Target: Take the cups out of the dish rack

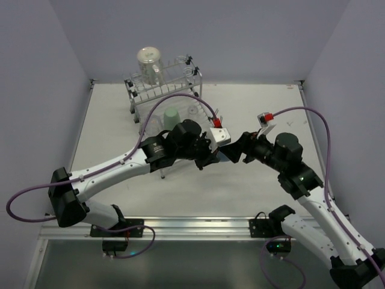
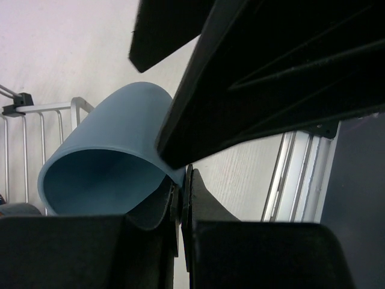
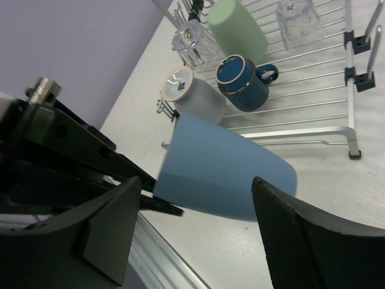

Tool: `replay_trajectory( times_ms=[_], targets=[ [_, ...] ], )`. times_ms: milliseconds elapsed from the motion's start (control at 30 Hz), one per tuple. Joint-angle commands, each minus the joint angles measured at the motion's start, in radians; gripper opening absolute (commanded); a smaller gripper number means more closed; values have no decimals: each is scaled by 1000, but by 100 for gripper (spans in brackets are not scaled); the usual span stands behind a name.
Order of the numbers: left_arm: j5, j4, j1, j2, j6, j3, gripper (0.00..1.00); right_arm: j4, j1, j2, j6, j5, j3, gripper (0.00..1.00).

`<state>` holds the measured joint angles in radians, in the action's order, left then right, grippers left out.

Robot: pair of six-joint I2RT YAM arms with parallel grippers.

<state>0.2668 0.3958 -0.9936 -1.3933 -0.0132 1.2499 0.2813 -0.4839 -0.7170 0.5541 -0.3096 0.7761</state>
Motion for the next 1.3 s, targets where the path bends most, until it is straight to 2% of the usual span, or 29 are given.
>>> replay_trajectory(
  times_ms=[0, 133, 300, 500, 533, 700, 800, 900, 933, 1033, 1167, 1267],
  targets=[
    [-17, -74, -33, -27, -34, 29, 0, -88, -7, -44, 46, -65, 6, 79],
    [-47, -104, -49, -33, -37, 8, 0, -123, -7, -67, 86, -42, -12, 80],
    [-142, -112, -65, -42, -47, 14, 0, -68, -7, -101, 64, 61, -14, 77],
    [-192, -115, -85, -81, -51, 28, 0, 25, -7, -113, 33, 141, -6, 66],
    [-198, -117, -86, -96, -48, 29, 0, 36, -7, -107, 27, 154, -9, 62],
    [-170, -117, -121, -164, -39, 39, 0, 120, -7, -69, 29, 188, -55, 56],
    [-224, -112, -157, -225, -34, 62, 0, 121, -5, 16, 73, 254, -133, 57],
    [-309, -74, -160, -288, -27, 115, 0, 122, 17, 94, 127, 370, -178, 78],
    [-320, -52, -158, -308, -27, 141, 0, 122, 30, 112, 150, 407, -185, 80],
    [-362, -26, -158, -328, -21, 173, 0, 119, 73, 163, 197, 533, -196, 80],
    [-416, 55, -155, -365, -25, 236, 0, 85, 151, 182, 207, 543, -132, 77],
    [-413, 92, -148, -397, -19, 275, 0, 85, 195, 171, 187, 637, -77, 75]
  ],
)
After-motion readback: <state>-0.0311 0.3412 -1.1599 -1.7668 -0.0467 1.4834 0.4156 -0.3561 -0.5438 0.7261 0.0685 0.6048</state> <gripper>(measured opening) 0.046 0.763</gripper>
